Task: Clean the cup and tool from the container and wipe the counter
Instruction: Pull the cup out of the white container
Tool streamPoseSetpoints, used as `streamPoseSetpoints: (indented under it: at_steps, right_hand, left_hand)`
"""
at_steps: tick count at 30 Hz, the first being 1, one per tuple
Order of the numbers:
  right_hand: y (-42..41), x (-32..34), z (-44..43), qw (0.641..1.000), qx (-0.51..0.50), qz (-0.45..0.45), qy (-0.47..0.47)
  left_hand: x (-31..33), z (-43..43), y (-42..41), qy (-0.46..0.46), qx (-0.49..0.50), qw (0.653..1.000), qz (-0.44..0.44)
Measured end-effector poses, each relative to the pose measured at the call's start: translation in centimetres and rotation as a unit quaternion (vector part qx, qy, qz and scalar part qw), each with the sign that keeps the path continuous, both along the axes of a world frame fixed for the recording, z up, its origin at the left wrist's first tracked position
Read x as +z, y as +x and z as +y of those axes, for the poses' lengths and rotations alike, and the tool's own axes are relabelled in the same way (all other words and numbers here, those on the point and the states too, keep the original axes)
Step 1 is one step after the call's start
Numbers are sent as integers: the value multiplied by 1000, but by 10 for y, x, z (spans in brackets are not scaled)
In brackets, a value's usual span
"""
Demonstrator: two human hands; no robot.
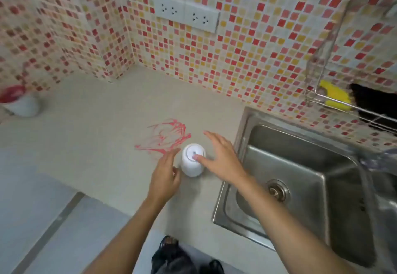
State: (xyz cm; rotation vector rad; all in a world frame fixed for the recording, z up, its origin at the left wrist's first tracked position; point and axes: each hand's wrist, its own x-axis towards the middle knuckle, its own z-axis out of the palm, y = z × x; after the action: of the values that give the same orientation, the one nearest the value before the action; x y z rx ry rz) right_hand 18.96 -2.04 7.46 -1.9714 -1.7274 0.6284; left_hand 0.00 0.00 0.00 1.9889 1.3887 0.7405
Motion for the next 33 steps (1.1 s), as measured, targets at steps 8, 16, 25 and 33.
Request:
streamPoseSetpoints:
  at_steps: [8,16,25,33]
  right_hand:
    - [-37,-28,10,996,-19,-14,-89]
    - [-58,-27,19,969,-118,-188,-110]
    - [-43,-15,21,974,-29,-179,-138]
    - [-16,-12,30,970,83,-135,-184]
  left_hand:
    - [-54,-2,25,-72,-41,993,-85]
    - [-60,3,52,-69,44,995,-61]
    - [-73,5,47,-79,7,997,-12]
    - [-65,6,51,-60,45,997,-27]
